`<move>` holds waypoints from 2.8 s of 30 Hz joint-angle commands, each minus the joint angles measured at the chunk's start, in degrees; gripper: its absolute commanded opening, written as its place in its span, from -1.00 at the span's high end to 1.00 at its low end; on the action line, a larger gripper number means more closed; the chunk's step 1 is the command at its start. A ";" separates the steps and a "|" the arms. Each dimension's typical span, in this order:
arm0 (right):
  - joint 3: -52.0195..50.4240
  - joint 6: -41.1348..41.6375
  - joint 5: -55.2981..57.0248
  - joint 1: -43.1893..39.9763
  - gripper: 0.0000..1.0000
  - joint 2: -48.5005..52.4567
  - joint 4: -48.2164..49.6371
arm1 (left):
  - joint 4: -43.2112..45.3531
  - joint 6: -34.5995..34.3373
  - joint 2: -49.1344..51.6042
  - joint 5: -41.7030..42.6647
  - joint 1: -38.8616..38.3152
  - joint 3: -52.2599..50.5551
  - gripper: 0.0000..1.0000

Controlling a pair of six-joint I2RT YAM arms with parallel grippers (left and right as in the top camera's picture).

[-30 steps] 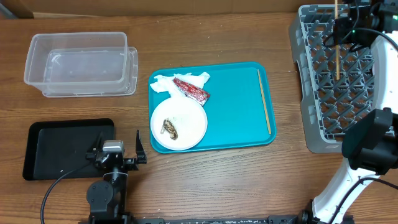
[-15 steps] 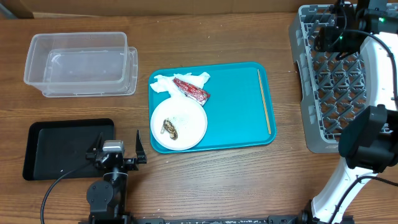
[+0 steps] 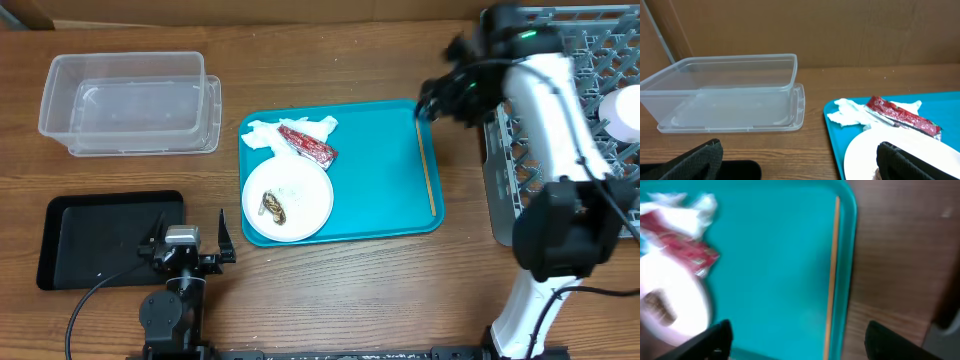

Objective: Sort waste into correct bins and load items into the dishwasher

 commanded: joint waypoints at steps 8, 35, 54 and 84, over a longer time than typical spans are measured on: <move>-17.88 11.15 14.40 7.52 -0.30 -0.76 16.26 | 0.00 0.90 -0.59 0.04 0.04 -0.24 -1.00; -31.74 16.17 12.26 7.63 0.53 1.09 32.04 | 0.00 0.90 -0.59 0.04 0.04 -0.24 -1.00; 20.24 -3.76 12.48 -11.37 0.92 -3.56 10.64 | 0.00 0.90 -0.59 0.04 0.04 -0.24 -1.00; 10.73 -11.23 -1.25 -17.77 -0.01 4.35 14.78 | 0.00 0.90 -0.59 0.02 0.04 -0.24 -1.00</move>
